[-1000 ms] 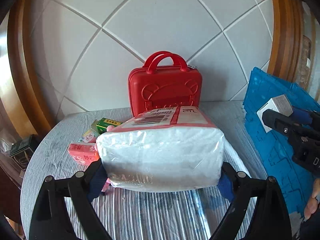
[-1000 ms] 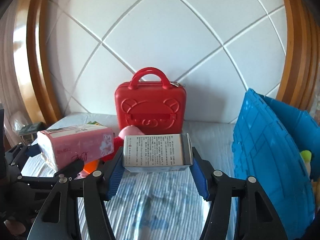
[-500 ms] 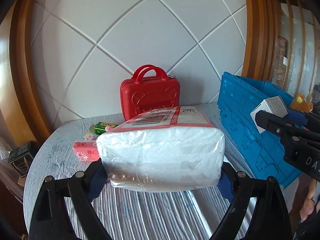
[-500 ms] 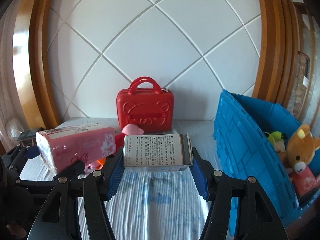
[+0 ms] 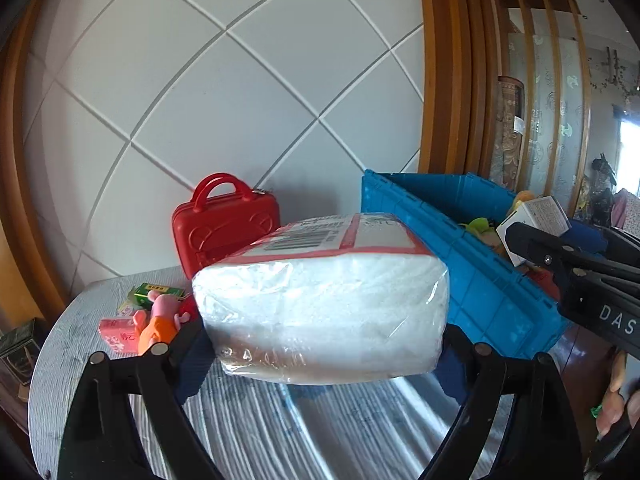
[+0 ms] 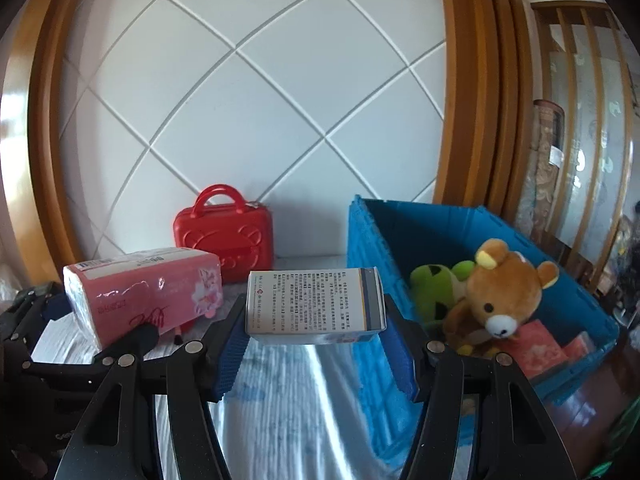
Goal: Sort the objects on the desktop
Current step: 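Lift and carry the tissue pack and medicine box over the blue bin, then open left tool to drop the tissue pack while right tool drops the medicine box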
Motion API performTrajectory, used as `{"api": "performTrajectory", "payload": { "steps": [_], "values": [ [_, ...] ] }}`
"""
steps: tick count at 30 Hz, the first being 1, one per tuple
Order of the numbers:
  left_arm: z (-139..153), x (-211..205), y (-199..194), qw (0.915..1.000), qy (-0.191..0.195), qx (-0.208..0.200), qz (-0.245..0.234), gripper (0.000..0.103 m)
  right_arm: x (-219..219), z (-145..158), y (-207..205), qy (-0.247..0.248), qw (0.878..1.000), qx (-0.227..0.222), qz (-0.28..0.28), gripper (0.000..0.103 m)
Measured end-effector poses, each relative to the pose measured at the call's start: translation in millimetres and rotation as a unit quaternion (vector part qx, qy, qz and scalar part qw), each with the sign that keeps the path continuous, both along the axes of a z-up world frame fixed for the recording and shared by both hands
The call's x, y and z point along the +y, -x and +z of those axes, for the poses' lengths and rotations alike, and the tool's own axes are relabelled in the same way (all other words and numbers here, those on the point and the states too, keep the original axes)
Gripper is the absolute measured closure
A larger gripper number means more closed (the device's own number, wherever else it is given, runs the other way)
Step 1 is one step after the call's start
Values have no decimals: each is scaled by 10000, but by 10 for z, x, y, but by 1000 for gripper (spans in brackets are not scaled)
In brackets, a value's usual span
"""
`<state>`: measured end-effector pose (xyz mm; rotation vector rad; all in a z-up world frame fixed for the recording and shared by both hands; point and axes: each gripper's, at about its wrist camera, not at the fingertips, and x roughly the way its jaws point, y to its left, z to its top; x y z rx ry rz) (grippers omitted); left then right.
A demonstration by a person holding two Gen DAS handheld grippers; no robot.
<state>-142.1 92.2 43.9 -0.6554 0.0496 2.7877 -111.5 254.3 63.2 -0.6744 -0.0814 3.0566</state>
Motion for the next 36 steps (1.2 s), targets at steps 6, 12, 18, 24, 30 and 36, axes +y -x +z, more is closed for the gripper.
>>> {"api": "performTrajectory", "payload": {
  "steps": [6,12,18,24,30,36],
  "values": [
    [110,1051,-50,9998,-61,152,-113,12,1105,48,-61,18,9998,104,-156,42],
    [64,2134,-12,9993,22,36,-366,12,2066,-60,-9,22,9996,-121,-261,42],
    [-187,2851,116,9966,556,-445,-426,12,2671,-260,14,239,9985,-368,-318,42],
    [-424,2995,212,9899,869,-1117,-129,12,2782,-461,77,385,9971,-661,19,41],
    [-452,3096,231,9859,1028,-1320,10,11,2770,-623,223,516,9941,-908,293,41],
    [-510,3136,206,9842,1084,-1401,-19,10,2784,-717,291,530,9921,-1077,364,41]
  ]
}}
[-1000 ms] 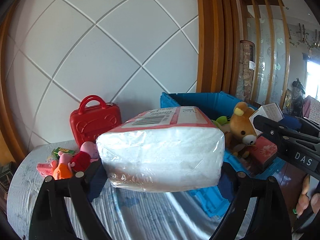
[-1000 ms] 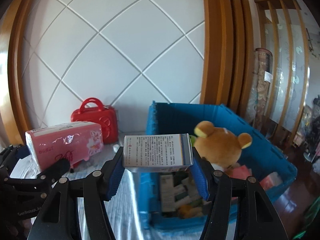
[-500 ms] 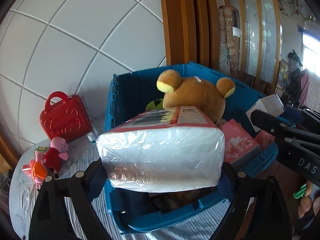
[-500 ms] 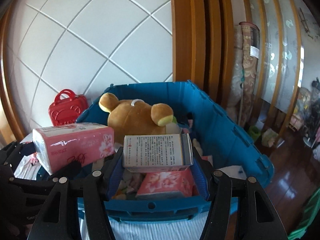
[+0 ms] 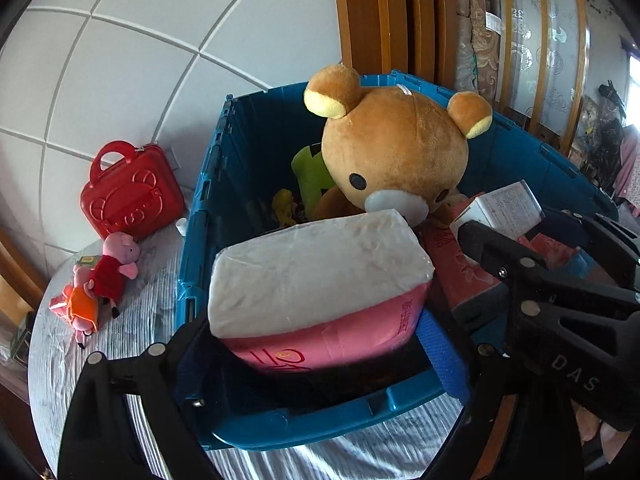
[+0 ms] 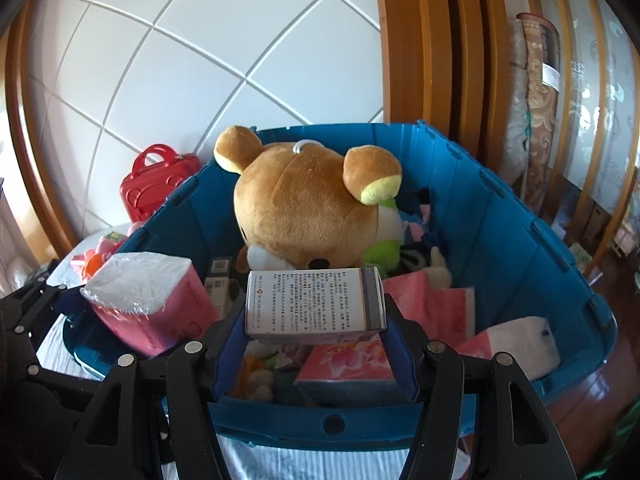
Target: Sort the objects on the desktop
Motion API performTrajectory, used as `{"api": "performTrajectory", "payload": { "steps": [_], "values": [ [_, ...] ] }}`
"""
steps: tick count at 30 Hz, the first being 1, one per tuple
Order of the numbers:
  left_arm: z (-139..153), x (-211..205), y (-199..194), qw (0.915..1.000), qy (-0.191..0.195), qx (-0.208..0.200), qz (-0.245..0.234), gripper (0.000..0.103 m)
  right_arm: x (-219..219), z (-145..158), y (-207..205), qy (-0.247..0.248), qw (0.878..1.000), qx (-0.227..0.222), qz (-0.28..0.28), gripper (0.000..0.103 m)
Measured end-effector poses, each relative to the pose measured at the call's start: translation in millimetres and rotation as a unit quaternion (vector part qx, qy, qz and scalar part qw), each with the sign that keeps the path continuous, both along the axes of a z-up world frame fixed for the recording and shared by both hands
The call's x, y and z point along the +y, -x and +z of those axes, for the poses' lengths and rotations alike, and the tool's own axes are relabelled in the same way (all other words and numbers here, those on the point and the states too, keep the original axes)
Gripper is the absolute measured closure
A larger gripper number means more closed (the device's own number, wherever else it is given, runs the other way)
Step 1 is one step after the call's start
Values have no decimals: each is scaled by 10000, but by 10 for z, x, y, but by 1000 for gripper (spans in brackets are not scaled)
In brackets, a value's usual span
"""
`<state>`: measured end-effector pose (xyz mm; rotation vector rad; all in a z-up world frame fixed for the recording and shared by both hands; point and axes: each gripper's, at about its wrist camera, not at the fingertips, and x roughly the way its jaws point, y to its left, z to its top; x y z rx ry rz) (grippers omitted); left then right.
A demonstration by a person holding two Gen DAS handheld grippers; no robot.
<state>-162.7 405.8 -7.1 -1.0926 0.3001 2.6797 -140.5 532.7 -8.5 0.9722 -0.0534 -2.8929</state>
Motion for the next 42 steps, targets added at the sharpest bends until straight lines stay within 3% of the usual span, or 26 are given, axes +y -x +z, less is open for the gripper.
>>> {"api": "performTrajectory", "payload": {
  "steps": [11,25,30,38,42],
  "values": [
    [41,-30,-54,10000,-37,20,47,9,-71,6,63,-10,9995,-197,262,41],
    [54,-68,-86,9999,-126,64,16,9,-71,33,12,104,9994,-257,215,37],
    [110,-78,-174,9996,-199,169,-61,9,-5,132,-117,118,9998,-113,63,22],
    [307,-128,-431,9982,-294,516,-122,7,78,322,-407,135,9996,155,-208,13],
    [352,-186,-557,9978,-325,556,-176,6,48,374,-571,69,9992,222,-328,1]
  ]
}}
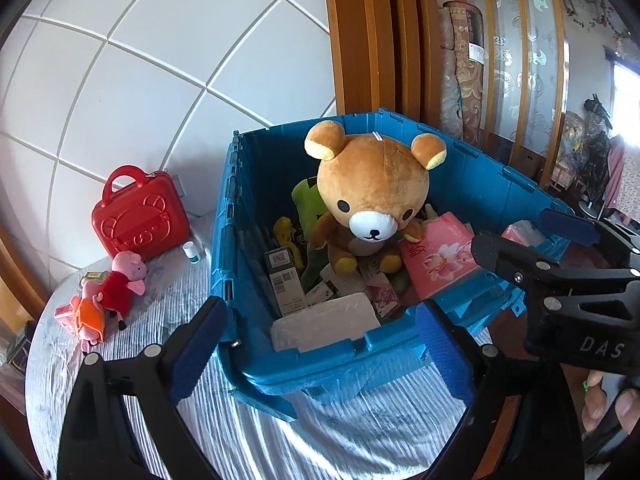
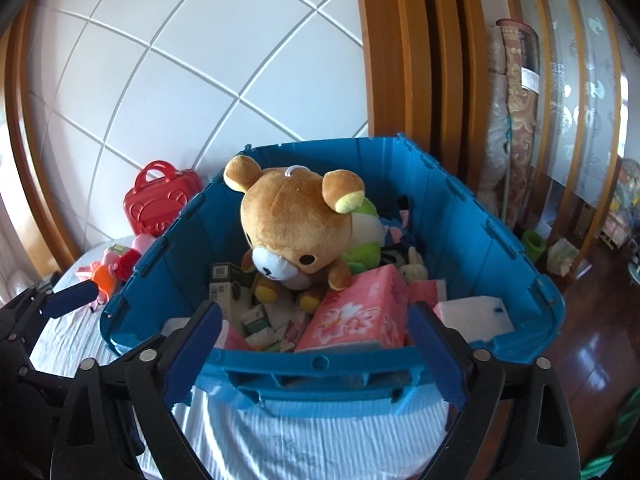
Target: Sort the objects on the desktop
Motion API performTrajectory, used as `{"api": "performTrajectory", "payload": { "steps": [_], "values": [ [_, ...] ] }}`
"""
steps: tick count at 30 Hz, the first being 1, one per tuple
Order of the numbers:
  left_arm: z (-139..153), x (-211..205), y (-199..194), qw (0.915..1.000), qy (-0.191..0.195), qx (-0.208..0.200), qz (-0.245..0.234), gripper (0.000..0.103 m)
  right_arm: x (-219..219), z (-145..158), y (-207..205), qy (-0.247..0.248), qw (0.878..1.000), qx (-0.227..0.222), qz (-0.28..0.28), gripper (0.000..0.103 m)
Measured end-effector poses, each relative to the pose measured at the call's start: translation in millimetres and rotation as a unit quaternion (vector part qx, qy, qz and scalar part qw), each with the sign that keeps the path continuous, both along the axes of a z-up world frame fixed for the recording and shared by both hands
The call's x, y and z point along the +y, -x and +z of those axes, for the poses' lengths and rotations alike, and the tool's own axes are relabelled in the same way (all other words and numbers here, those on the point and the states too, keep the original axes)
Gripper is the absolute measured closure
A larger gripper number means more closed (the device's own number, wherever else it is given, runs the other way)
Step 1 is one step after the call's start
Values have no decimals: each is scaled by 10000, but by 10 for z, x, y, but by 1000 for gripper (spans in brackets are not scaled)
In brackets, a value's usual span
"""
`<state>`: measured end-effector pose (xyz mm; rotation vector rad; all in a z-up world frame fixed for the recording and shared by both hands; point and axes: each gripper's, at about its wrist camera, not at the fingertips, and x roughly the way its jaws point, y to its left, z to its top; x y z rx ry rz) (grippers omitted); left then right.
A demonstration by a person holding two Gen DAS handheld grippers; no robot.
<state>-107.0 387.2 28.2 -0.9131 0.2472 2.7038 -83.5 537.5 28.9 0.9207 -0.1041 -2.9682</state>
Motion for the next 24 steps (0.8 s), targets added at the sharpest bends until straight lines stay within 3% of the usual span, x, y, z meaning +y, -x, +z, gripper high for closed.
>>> {"api": "performTrajectory", "payload": {
  "steps": [6,16,24],
  "values": [
    [103,-285,-245,9997,-117,225,32,3,-141,125,-365,-114,9993,123,-324,0],
    [287,-1158,-762,9962,-415,688,330,3,-799,198,-911,-380,9973,200,-602,0],
    [292,-1651,-1030,9935,-877,606,394,2,-1293,232,-1290,-595,9951,342,-715,0]
  ]
}}
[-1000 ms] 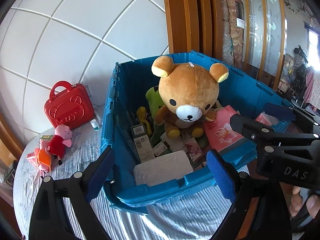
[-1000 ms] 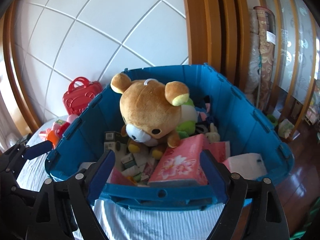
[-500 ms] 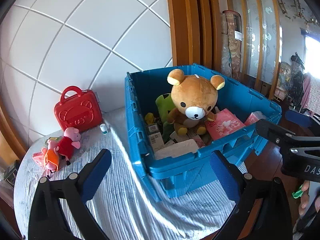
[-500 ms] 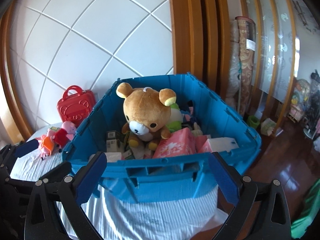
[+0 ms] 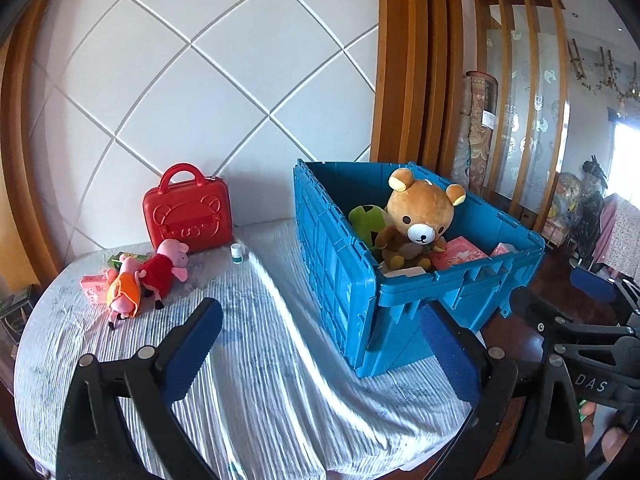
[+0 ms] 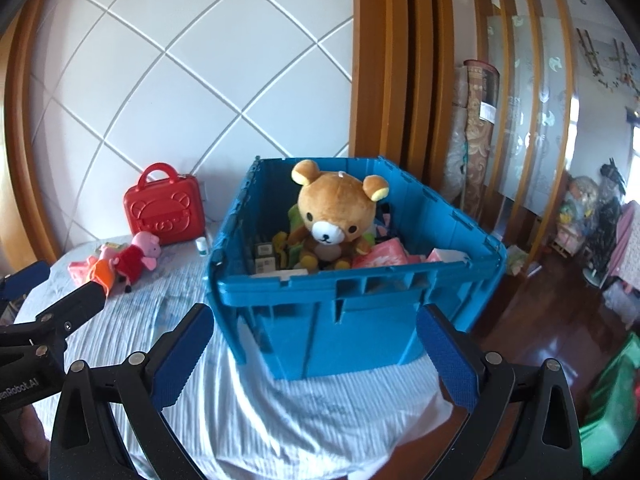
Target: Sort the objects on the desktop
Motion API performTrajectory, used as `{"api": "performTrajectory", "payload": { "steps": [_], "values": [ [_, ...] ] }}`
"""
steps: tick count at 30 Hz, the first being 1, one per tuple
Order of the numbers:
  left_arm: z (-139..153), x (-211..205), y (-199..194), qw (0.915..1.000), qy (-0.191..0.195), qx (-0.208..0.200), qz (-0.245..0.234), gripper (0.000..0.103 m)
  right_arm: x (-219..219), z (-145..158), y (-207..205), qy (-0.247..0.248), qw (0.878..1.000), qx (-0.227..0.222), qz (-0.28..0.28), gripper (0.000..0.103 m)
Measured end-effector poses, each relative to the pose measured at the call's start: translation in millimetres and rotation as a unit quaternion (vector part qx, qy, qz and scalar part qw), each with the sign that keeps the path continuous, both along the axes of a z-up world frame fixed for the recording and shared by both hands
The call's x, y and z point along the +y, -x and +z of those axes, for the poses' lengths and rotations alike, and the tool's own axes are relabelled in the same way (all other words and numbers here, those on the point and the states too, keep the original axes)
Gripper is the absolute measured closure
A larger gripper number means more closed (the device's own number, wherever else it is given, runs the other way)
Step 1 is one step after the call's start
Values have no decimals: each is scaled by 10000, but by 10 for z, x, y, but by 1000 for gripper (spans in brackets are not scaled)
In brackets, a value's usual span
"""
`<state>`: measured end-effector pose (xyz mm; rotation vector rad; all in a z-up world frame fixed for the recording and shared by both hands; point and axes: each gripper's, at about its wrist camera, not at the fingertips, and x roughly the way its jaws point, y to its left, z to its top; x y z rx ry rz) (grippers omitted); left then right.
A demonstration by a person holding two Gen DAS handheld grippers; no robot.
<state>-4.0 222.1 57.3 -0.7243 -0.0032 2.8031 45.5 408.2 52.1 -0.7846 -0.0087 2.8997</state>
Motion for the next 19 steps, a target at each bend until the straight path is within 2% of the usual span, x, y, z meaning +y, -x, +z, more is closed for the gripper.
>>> {"api": "performTrajectory", "payload": {
  "steps": [10,19],
  "values": [
    [52,-263,-220,9994,142,67,302,2,-331,86,-244,-12,9998,148,102,0],
    [69,-317,-306,9989,217,156,394,2,-346,51,-293,23,9999,108,74,0]
  ]
}}
